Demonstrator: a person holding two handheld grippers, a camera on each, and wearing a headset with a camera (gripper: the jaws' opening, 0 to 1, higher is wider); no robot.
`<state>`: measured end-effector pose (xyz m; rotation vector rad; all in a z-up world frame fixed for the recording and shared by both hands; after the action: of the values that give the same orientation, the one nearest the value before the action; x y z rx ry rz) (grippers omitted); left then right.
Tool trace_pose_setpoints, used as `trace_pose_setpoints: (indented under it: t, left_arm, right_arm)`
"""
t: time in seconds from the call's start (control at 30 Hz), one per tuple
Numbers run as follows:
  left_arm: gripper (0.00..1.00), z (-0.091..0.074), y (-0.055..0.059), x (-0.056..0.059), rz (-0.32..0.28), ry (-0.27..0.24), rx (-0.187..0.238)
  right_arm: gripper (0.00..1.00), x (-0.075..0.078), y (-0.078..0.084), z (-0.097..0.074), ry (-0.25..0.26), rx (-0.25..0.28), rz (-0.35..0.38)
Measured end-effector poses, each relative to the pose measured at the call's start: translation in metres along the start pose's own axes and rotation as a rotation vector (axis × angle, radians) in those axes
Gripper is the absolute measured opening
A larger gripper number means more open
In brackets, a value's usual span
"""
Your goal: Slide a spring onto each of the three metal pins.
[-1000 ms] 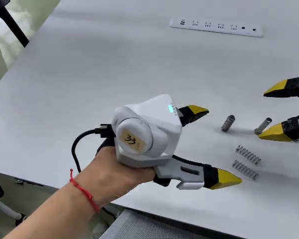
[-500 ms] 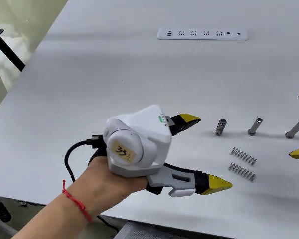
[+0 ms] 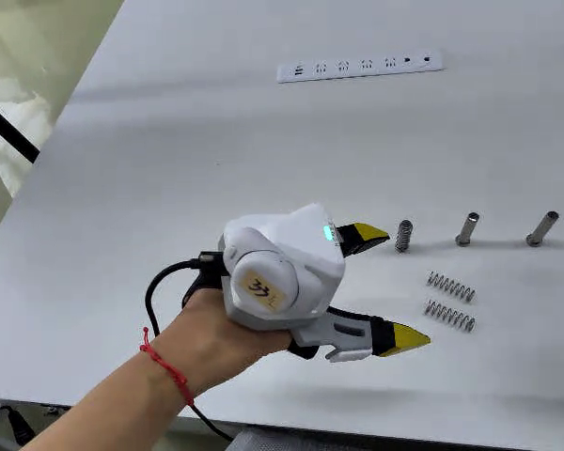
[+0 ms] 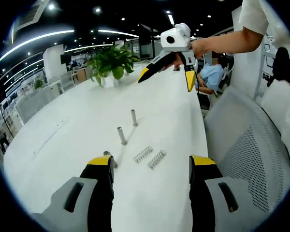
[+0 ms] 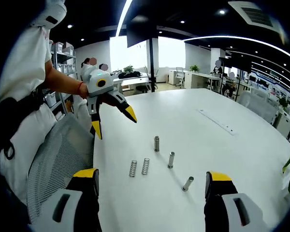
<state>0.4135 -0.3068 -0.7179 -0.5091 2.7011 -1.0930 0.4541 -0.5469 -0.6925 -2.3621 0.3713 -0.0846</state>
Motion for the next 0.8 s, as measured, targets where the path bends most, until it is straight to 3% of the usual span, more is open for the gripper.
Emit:
trace_pose_setpoints:
  t: [0.27, 0.5, 0.6, 0.8]
  left_arm:
    - [0.46, 0.025, 0.004, -0.001, 0.082, 0.024, -0.084]
    - [0.31, 0.046, 0.008, 0.002, 0.183, 0.061, -0.163]
    - [0.29, 0.055, 0.007, 0.004, 0.227, 0.075, -0.192]
    - [0.21, 0.074, 0.009, 0.004, 0.249, 0.089, -0.247]
  right_arm:
    - [0.91, 0.001, 0.026, -0.006, 0.026, 0.011, 0.034]
    - [0.89, 0.000, 0.040, -0.010, 0.054, 0.018, 0.073]
    - [0.88, 0.000, 0.044, -0.012, 0.058, 0.023, 0.082]
    - [0.88, -0.002, 0.050, -0.015, 0.068, 0.033, 0.101]
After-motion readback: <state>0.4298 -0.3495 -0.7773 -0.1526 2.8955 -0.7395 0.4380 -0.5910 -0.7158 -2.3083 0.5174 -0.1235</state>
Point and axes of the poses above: the centre of the closed fingertips' face, and the gripper's own axes: z roughly forward along the fingers, x roughly to its right, y roughly out of its underside, the point moved 6 cm from there along -z, roughly backward along the fingers, and after that the axes turned 13 degrees about -x, right-handed, at the moved point
